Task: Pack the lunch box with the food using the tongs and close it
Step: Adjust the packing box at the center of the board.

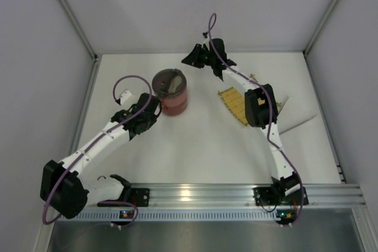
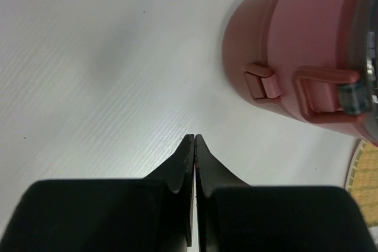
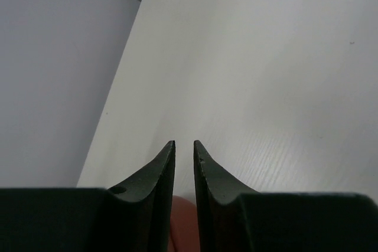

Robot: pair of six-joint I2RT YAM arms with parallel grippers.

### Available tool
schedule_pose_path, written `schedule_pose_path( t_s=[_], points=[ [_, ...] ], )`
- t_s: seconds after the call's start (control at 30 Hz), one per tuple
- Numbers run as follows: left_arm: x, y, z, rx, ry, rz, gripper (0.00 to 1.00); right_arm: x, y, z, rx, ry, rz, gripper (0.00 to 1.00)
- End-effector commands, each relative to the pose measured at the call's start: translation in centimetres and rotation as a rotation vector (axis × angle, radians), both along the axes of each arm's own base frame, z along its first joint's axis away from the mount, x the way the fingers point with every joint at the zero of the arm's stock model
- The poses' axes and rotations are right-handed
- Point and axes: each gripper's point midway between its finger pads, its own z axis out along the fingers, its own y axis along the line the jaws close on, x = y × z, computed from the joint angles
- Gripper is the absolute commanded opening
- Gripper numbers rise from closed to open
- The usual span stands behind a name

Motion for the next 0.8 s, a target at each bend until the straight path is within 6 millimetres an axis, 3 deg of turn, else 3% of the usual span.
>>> schedule_pose_path(
  t_s=[0.0,0.23,0.3,0.33,0.5,0.77],
  points=[
    [1.5,-0.7,-0.8,-0.069,-0.055,0.079,0.0,0.4,1.0,2.4,0.134,-0.06,0.053,0.17],
    [2.9,-2.0,-4.9,-0.106,-0.012,0.126,0.0,-0.1,2.0,-0.2,0.23,0.011,0.096,0.17],
    [3.1,-2.0,-5.9,-0.12,-0.018,0.153,0.0,-0.3,2.6,0.3,0.284,0.022,0.122,0.17],
    [3.8,-2.1,-6.0,-0.133,-0.05,0.167,0.0,-0.3,2.8,-0.6,0.293,0.042,0.125,0.17],
    [5.7,-2.3,-5.9,-0.16,-0.134,0.204,0.0,-1.8,3.9,-1.8,0.32,0.1,0.176,0.13],
    [7.9,-3.3,-6.0,-0.19,-0.176,0.226,0.0,-4.9,5.1,-2.4,0.339,0.143,0.252,0.12]
  ],
)
